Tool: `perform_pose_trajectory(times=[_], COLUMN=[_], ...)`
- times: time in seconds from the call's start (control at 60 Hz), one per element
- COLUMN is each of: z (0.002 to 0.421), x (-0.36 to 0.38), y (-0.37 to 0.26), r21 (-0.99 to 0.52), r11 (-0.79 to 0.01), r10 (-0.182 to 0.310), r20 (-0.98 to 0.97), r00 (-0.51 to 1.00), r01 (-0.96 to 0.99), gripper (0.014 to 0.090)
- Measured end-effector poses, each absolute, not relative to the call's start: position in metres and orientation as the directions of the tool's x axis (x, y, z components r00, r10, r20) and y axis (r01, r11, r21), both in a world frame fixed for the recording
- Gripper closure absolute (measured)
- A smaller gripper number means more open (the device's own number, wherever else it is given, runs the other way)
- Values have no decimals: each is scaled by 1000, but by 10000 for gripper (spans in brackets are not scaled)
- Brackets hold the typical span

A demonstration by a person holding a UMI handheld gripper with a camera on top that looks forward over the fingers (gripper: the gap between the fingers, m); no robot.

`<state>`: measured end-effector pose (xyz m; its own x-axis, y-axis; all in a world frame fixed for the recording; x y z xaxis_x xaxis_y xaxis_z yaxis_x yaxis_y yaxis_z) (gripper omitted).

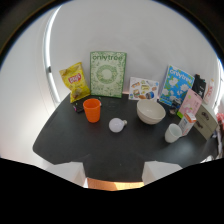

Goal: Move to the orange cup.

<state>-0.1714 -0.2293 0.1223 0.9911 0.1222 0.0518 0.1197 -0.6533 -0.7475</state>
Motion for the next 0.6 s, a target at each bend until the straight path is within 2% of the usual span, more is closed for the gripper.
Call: perform_pose_trajectory(times=[0.233, 0.467, 0.6], z=[109, 89, 73], x=[-262, -289, -290], y=[-170, -87, -63], r21=[-779, -817, -819], r11=[-618, -572, -569], r10=[144, 88, 78], r20=[16, 24, 27], r00=[989, 996, 997], r01=[103, 70, 67], gripper=[186, 189, 191])
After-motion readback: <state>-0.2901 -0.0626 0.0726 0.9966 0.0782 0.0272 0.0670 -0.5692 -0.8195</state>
